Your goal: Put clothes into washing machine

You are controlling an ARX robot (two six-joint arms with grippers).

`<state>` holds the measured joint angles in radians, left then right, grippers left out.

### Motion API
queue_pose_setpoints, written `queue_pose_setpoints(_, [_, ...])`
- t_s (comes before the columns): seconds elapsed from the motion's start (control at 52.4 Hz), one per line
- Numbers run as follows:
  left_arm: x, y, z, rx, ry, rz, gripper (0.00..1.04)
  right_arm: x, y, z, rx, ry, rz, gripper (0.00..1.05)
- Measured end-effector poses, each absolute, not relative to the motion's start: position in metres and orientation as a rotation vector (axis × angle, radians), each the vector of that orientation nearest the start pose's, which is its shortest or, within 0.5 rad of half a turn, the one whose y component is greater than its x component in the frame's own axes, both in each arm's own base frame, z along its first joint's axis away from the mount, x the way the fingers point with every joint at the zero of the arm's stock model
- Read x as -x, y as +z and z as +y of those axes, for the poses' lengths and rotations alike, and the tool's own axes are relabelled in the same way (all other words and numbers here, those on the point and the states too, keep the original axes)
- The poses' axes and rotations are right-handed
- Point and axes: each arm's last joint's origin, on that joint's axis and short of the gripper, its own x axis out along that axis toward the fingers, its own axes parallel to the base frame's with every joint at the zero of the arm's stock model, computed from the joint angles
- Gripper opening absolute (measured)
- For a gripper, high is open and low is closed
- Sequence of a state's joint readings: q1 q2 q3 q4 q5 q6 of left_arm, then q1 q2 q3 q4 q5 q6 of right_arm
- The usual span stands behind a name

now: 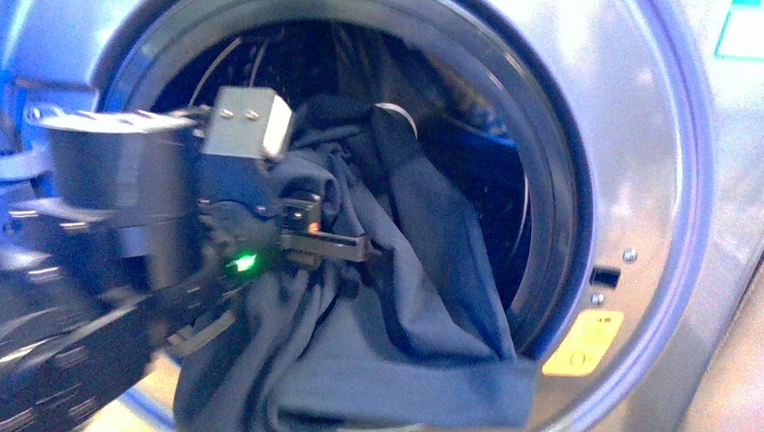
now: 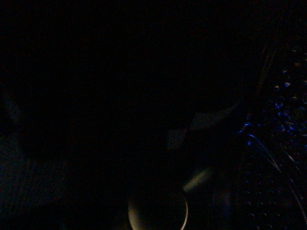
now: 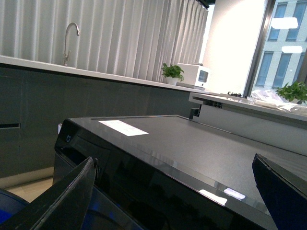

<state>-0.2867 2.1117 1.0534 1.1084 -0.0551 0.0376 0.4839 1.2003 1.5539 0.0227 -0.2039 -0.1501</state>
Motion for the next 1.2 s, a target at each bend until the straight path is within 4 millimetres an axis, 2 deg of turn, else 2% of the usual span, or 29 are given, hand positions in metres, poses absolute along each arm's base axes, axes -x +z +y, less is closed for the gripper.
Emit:
queue_pose_setpoints(0.21, [-0.448, 0.155, -0.117, -0.059, -0.156, -0.030, 0.14, -0.195, 0.526, 0.109, 0.089, 0.649, -0.430, 0.97])
queue_pose_setpoints(0.42, [-0.477, 0.157, -0.122, -0.100, -0.134, 0.041, 0.14, -0.195, 0.526, 0.109, 0.089, 0.650, -0.430, 0.97])
queue_pose_setpoints(0.668, [-0.501, 0.172, -0.129, -0.163, -0.062, 0.038, 0.14, -0.195, 0.526, 0.109, 0.089, 0.649, -0.430, 0.97])
queue_pose_setpoints(0.744, [-0.510, 0.179, -0.131, -0.239, -0.009, 0.003, 0.14, -0.195, 0.526, 0.109, 0.089, 0.649, -0.430, 0.97])
queue_pose_setpoints(0.954, [-0.528, 0.177, -0.131, -0.345, 0.079, 0.006, 0.14, -0.195, 0.526, 0.109, 0.089, 0.649, -0.430, 0.97])
queue_pose_setpoints(1.202, [-0.544, 0.177, -0.134, -0.340, 0.070, 0.025, 0.14, -0.195, 0.526, 0.109, 0.089, 0.649, -0.430, 0.97])
